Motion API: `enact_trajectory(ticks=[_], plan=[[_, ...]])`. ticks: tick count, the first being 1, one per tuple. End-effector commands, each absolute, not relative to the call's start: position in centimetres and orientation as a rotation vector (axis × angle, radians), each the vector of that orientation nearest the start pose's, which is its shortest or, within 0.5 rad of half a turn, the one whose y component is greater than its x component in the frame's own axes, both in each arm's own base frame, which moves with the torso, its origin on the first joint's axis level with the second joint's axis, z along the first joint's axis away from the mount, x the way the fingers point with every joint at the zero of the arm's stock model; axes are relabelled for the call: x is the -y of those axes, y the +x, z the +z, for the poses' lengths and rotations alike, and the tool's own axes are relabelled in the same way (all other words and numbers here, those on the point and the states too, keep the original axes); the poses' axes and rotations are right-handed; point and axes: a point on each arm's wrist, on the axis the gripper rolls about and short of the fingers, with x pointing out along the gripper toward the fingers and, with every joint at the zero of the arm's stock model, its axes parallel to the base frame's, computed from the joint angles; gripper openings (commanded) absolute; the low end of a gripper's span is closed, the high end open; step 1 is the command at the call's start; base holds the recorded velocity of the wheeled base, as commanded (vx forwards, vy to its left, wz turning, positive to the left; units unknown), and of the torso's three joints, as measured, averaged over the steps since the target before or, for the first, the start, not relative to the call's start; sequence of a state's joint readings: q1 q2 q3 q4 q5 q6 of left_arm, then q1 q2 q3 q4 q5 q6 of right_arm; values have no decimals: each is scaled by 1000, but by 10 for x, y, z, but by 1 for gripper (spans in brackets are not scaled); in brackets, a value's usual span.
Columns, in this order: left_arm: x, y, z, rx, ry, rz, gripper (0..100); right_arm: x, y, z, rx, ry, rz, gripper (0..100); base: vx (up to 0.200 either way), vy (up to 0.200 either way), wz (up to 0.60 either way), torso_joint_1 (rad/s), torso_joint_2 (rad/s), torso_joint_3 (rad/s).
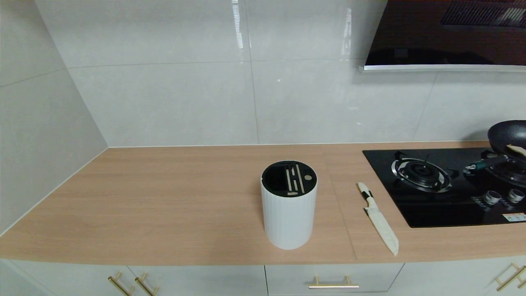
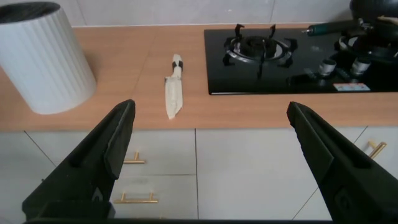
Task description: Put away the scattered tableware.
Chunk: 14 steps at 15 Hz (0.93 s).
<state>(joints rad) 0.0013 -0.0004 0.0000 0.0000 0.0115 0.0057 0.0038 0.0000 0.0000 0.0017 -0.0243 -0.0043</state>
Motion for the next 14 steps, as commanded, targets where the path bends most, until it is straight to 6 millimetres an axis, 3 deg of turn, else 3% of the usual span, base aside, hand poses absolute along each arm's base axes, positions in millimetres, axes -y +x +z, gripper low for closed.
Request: enact_trajectory(ticks=[1,13,14], plan=[[0,-23,75,0,6,14,100,1,-23,75,-3,-5,-20,100,0,0,0,178,-349,-178],[0,-23,75,0,-2,14,100,0,-23,79,5,-37,5,100,0,0,0,20,-39,-20],[0,-23,75,0,-2,14,100,-1,-26,120,55,-5,77,100,0,0,0,0,0,0]])
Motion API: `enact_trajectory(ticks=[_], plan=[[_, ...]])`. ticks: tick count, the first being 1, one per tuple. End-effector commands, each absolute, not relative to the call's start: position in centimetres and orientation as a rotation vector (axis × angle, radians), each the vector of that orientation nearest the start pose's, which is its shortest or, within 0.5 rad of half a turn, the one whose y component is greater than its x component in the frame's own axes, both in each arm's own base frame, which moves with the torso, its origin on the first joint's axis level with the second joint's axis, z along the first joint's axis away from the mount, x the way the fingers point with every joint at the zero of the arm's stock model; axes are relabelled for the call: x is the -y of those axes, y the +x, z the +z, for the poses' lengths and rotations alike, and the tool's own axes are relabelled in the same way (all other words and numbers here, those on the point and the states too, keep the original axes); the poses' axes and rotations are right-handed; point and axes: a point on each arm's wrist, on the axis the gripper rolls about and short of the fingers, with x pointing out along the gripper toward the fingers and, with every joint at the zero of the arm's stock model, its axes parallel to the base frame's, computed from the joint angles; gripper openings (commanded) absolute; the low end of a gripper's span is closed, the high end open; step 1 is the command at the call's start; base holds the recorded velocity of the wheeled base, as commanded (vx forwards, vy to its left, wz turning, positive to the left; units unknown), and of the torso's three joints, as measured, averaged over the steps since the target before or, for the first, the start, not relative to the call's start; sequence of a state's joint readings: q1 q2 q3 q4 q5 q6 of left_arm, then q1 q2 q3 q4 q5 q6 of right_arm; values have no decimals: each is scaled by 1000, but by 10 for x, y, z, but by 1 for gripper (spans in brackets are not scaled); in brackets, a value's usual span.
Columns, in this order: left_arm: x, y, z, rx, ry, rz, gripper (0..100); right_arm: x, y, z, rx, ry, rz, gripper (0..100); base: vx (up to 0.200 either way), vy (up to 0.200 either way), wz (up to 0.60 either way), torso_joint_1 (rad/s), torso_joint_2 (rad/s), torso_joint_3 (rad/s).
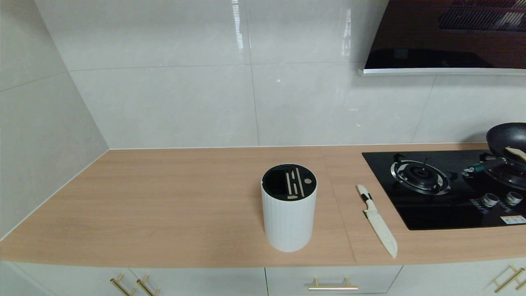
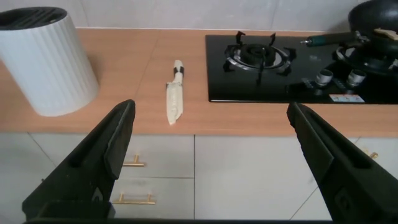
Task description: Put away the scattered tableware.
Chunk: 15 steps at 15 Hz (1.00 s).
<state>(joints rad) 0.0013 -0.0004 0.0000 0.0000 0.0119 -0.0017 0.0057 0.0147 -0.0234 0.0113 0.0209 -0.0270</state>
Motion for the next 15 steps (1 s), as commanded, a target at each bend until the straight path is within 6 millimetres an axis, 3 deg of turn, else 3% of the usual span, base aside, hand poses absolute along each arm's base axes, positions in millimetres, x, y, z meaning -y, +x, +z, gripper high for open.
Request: enact_trajectory(ticks=[1,4,6,8,11,13,15], plan=[[0,-23,75,0,-2,14,100,-2,-21,142,37,17,115,100,0,0,0,0,0,0],[0,-23,75,0,-3,14,100,-5,22,176,-154,25,223,100,0,0,0,0,0,0],[0,-23,75,0,-2,17,100,-8,79,191,-351,46,251,100,0,0,0,0,0,0],[0,-23,75,0,-3,15,100,-17,130,195,-424,39,301,100,0,0,0,0,0,0],[0,-23,75,0,-2,15,100,-33,194,179,-503,18,306,100,0,0,0,0,0,0],[0,-23,75,0,-3,15,100,-41,241,151,-610,15,298,100,0,0,0,0,0,0],[0,-23,75,0,-2,15,100,-46,275,124,-636,6,284,100,0,0,0,0,0,0]])
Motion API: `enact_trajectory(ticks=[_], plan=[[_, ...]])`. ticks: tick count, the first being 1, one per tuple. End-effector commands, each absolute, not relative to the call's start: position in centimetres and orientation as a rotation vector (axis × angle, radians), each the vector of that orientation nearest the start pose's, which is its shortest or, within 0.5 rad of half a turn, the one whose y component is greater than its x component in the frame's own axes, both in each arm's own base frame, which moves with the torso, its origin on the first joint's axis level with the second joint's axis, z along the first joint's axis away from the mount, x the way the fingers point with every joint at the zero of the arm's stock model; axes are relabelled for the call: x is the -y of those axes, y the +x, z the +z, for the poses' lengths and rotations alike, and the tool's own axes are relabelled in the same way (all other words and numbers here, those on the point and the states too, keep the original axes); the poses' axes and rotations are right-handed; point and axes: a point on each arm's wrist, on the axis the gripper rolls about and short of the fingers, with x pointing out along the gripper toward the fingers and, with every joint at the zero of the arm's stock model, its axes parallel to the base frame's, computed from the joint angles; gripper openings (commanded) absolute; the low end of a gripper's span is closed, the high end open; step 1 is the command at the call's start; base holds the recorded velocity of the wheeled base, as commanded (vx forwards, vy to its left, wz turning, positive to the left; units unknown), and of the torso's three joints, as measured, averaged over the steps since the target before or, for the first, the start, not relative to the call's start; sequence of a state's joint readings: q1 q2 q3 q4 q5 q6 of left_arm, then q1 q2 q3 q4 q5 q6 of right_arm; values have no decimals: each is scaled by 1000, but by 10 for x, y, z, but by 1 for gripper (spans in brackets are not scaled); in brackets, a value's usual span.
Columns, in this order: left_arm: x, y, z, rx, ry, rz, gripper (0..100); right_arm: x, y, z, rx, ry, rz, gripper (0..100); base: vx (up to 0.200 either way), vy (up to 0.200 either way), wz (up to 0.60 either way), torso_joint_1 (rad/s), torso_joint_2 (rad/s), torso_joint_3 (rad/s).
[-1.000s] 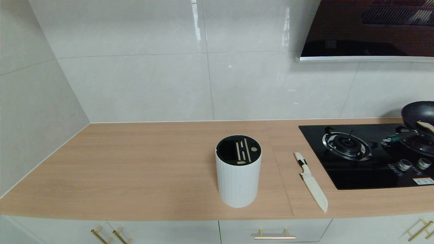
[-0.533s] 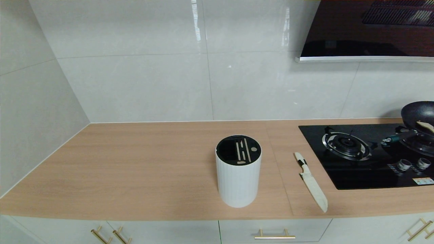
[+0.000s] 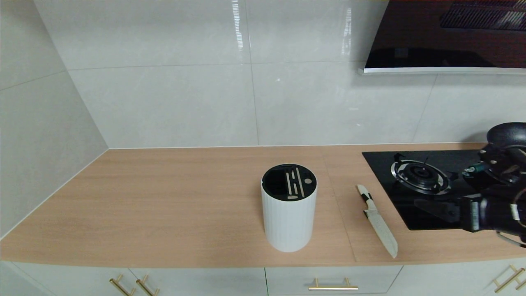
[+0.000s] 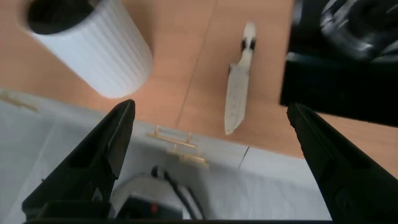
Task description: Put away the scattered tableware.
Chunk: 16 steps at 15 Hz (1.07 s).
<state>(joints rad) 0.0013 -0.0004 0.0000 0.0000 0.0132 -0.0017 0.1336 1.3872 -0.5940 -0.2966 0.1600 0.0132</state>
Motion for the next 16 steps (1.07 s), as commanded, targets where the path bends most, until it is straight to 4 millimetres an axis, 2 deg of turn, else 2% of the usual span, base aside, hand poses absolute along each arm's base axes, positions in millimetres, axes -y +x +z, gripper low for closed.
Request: enact_trajectory(ticks=[1,5,7,8,12,16], plan=[[0,-23,75,0,-2,15,100,-48,289,113,-628,2,275,100,0,0,0,0,0,0],[0,-23,75,0,-2,15,100,-52,317,73,-657,-42,242,100,0,0,0,0,0,0],[0,-23,75,0,-3,15,100,-54,326,34,-729,-52,224,100,0,0,0,0,0,0],[0,-23,75,0,-2,15,100,-62,332,20,-715,-74,210,100,0,0,0,0,0,0],[0,-23,75,0,-3,15,100,-67,342,-5,-670,-110,185,100,0,0,0,0,0,0],[0,-23,75,0,-3,15,100,-68,354,-11,-639,-116,163,100,0,0,0,0,0,0]])
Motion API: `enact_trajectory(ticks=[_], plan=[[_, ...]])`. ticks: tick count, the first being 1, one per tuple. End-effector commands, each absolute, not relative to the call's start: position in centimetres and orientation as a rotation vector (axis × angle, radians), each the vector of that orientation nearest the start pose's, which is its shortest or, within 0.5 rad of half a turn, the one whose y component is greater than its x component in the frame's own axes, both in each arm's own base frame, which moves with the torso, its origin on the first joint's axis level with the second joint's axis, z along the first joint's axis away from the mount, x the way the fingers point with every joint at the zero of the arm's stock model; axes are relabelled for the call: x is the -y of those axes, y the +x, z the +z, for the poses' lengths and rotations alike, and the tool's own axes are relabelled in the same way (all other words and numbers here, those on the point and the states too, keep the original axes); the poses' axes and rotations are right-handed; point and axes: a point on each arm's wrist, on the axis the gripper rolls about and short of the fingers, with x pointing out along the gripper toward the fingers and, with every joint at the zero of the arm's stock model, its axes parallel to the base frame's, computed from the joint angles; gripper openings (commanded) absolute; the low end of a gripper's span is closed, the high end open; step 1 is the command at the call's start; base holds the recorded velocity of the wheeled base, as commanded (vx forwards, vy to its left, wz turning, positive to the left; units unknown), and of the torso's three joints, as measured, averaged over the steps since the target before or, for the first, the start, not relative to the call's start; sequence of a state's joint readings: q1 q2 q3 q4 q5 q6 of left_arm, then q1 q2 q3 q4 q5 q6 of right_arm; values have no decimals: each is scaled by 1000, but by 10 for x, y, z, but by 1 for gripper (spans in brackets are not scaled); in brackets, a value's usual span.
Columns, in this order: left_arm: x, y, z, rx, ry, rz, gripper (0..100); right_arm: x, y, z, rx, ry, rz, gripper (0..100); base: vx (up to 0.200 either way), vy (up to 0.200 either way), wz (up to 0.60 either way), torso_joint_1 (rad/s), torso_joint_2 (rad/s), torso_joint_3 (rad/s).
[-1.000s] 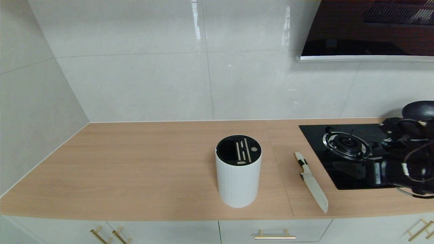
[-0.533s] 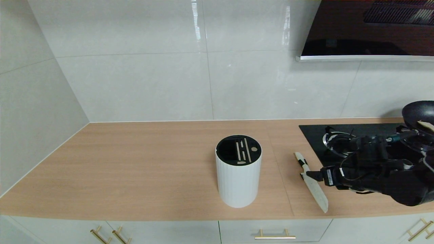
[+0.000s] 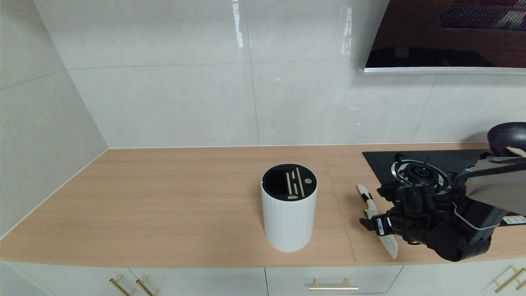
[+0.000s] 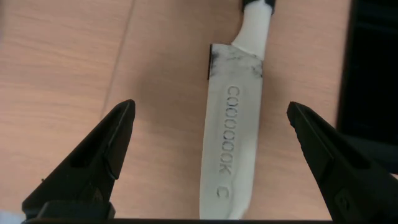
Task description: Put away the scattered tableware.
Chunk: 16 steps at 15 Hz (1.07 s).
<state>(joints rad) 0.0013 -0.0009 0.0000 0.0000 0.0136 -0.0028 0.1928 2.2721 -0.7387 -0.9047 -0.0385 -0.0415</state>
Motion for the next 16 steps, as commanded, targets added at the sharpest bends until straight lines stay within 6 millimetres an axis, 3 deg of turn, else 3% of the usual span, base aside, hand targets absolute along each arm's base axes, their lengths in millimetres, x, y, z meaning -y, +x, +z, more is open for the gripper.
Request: enact_trajectory(ticks=[1,16], plan=[[0,-23,75,0,-3,15,100,-69,356,-13,-634,-116,163,100,0,0,0,0,0,0],[0,-23,75,0,-3,15,100,-69,377,-30,-628,-100,119,100,0,0,0,0,0,0]])
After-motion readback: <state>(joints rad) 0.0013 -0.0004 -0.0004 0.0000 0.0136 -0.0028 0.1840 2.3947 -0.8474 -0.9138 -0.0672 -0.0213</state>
